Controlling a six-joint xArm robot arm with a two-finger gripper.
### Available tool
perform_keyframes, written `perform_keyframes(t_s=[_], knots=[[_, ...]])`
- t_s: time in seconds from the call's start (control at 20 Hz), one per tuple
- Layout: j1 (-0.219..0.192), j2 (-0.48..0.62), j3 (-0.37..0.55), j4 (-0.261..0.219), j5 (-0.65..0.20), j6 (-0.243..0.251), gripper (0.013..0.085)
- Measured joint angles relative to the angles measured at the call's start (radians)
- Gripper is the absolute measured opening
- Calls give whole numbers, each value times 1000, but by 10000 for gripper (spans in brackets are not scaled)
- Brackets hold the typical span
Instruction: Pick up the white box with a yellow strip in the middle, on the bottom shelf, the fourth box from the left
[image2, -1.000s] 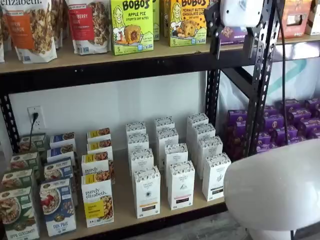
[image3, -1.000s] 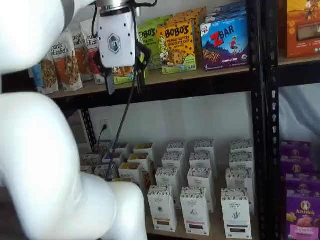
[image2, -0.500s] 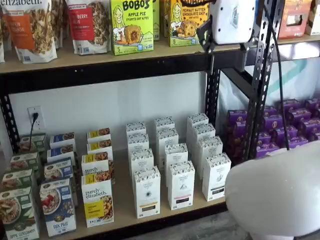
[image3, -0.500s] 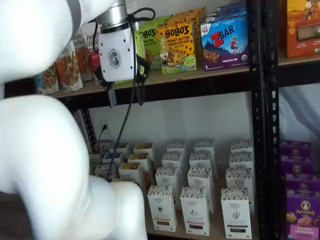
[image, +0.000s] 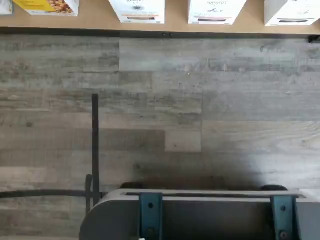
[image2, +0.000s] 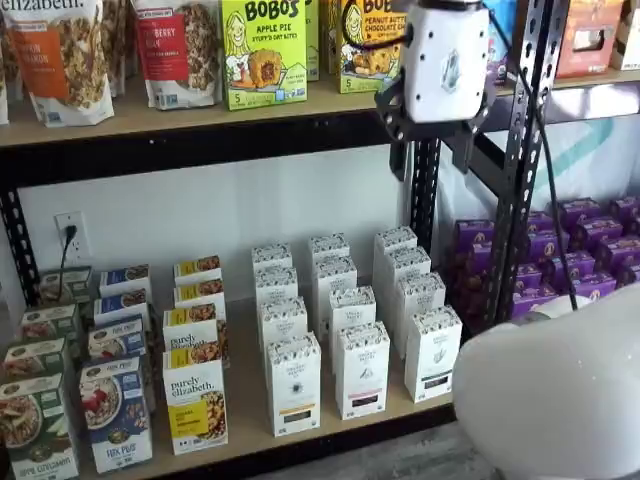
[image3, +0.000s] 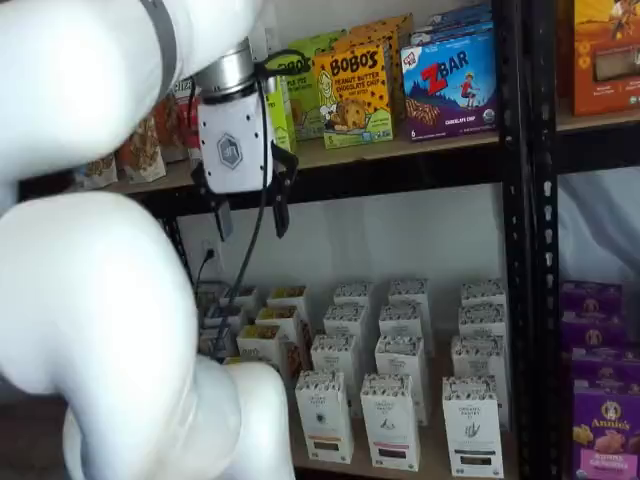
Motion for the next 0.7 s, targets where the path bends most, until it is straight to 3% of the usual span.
perform_keyframes(t_s=[0.7], knots=[[91,8,201,-3,-256,84,850]])
